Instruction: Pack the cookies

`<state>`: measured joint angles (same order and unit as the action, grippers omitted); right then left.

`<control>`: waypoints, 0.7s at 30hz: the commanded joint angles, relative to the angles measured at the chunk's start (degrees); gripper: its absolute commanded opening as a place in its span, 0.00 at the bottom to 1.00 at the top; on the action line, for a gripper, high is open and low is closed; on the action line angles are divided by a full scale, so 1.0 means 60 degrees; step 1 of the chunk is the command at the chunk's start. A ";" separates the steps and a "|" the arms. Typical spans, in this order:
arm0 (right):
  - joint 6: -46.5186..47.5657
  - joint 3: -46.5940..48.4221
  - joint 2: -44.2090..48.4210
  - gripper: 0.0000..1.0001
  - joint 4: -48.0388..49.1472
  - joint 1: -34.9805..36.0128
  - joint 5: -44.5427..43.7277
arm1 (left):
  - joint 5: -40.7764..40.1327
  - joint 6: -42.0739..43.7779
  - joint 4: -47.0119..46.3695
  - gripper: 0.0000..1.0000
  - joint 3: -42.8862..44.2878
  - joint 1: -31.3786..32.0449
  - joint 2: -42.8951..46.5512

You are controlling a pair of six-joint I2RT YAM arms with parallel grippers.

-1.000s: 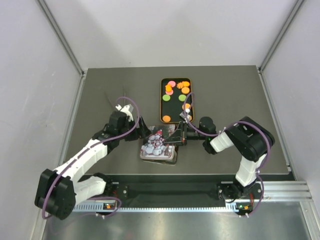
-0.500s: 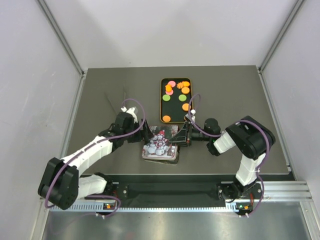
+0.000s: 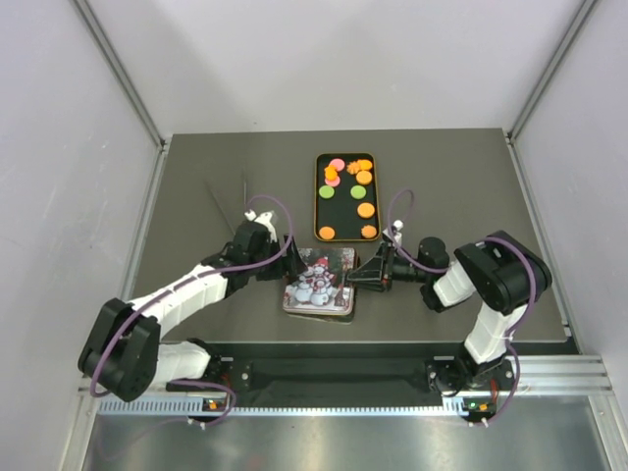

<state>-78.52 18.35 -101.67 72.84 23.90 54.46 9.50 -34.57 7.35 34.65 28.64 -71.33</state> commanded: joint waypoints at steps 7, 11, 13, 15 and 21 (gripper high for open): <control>0.0913 -0.0407 0.0670 0.34 0.0063 -0.0658 0.0401 | -0.0513 0.0107 -0.0347 0.83 0.0259 0.0280 -0.0387; 0.1396 -0.0509 0.0977 0.35 -0.0726 -0.0936 0.0416 | -0.0557 0.0121 -0.0332 0.82 0.0289 0.0324 -0.0460; 0.2037 -0.0509 0.1372 0.38 -0.1808 -0.1053 0.0343 | -0.0543 0.0151 -0.0332 0.82 0.0303 0.0324 -0.0460; 0.2625 -0.0422 0.1897 0.41 -0.3368 -0.1185 0.0154 | -0.0543 0.0165 -0.0318 0.82 0.0332 0.0338 -0.0460; 0.4808 0.0178 0.3421 0.52 -0.6993 -0.1244 -0.0710 | -0.0470 0.0239 -0.0318 0.82 0.0479 0.0382 -0.0592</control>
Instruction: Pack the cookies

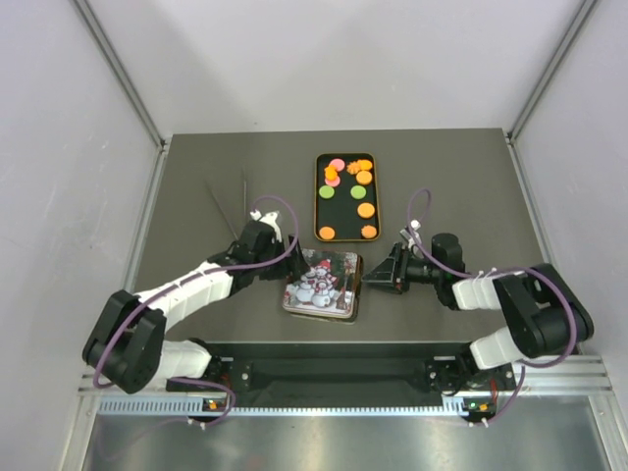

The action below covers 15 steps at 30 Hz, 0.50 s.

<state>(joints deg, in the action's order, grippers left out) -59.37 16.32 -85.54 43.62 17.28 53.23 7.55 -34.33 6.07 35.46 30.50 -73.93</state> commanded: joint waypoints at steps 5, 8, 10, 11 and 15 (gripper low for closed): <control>0.2219 0.0986 0.1130 0.60 -0.3297 -0.0126 -0.1005 | -0.0203 0.0257 -0.0044 0.82 0.0461 0.0219 -0.0217; 0.2629 0.1307 0.1453 0.65 -0.4116 0.0020 -0.1590 | -0.0291 0.0301 0.0058 0.82 0.0593 0.0307 -0.0334; 0.2936 0.1557 0.1614 0.70 -0.4542 0.0370 -0.2132 | -0.0335 0.0316 0.0131 0.82 0.0710 0.0365 -0.0407; 0.2996 0.1790 0.1600 0.72 -0.4820 0.0517 -0.2525 | -0.0365 0.0345 0.0146 0.82 0.0740 0.0395 -0.0422; 0.2894 0.2245 0.1074 0.77 -0.4706 0.1264 -0.3012 | -0.0481 0.0404 0.0322 0.82 0.1061 0.0687 -0.0656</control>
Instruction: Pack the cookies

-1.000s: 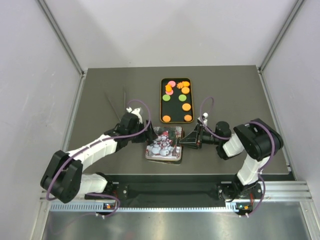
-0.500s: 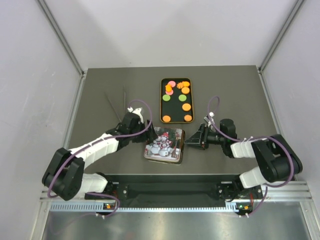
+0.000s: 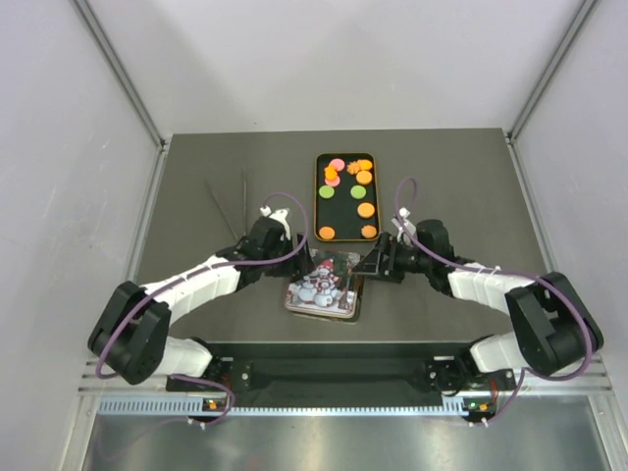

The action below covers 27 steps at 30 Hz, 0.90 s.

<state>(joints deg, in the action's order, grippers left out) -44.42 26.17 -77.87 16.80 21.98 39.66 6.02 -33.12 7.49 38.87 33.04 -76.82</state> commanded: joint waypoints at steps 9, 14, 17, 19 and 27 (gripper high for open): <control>0.0270 0.1175 -0.0880 0.77 -0.0221 0.1479 -0.1322 | -0.0330 0.0291 0.0598 0.82 0.1386 0.1202 -0.0790; 0.0387 0.1204 -0.0821 0.76 -0.0441 0.1537 -0.1541 | -0.0315 0.0350 0.0774 0.82 0.1578 0.1408 -0.1069; 0.0387 0.1204 -0.0937 0.73 -0.0368 0.1537 -0.1513 | -0.0272 0.0364 0.0745 0.82 0.1563 0.1437 -0.1318; 0.0358 0.1189 -0.1055 0.73 -0.0280 0.1523 -0.1468 | -0.0213 0.0379 0.0933 0.82 0.1651 0.1437 -0.1537; 0.0577 0.0999 -0.1115 0.70 -0.0366 0.1465 -0.1628 | -0.0446 0.0393 0.1139 0.83 0.1826 0.1437 -0.1744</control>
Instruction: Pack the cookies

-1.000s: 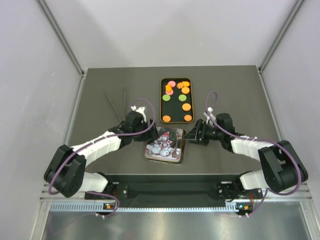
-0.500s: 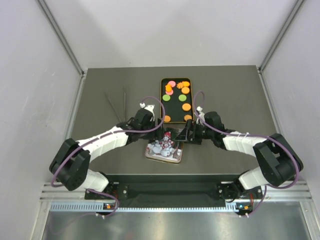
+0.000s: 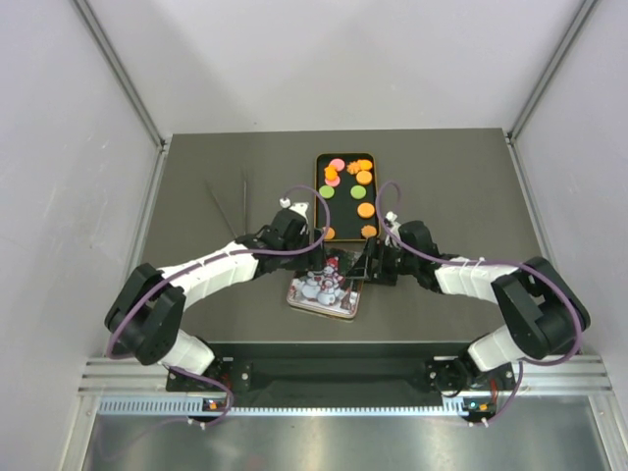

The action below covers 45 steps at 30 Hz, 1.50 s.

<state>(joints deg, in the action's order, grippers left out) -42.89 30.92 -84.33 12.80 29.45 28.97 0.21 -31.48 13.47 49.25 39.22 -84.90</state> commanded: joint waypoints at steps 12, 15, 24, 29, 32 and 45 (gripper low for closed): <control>0.1275 0.0062 0.1604 0.93 -0.0756 -0.1025 -0.0332 | 0.0302 0.0545 0.0947 0.84 0.0712 0.0406 -0.0498; 0.1421 0.0047 0.1766 0.94 -0.0771 -0.1231 -0.0375 | 0.0273 0.0589 0.1035 0.84 0.0800 0.0406 -0.0498; 0.1568 0.0136 0.0684 0.88 0.0005 -0.1232 -0.0522 | 0.0361 0.0662 0.1138 0.84 0.1034 0.0392 -0.0732; 0.1363 -0.0098 0.0068 0.76 0.0838 -0.1232 -0.0508 | 0.0434 0.0677 0.1123 0.84 0.1107 0.0406 -0.0849; 0.1202 -0.0318 -0.0240 0.61 0.1235 -0.1232 -0.0463 | 0.0463 0.0677 0.1138 0.84 0.1137 0.0392 -0.0893; 0.0660 -0.1037 -0.1046 0.28 0.2364 -0.1246 -0.0288 | 0.0624 0.0677 0.1094 0.84 0.1327 0.0392 -0.1142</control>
<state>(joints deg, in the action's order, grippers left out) -39.81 26.89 -86.46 31.35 20.93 28.62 1.54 -29.50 21.04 56.12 40.14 -89.25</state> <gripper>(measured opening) 0.359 0.843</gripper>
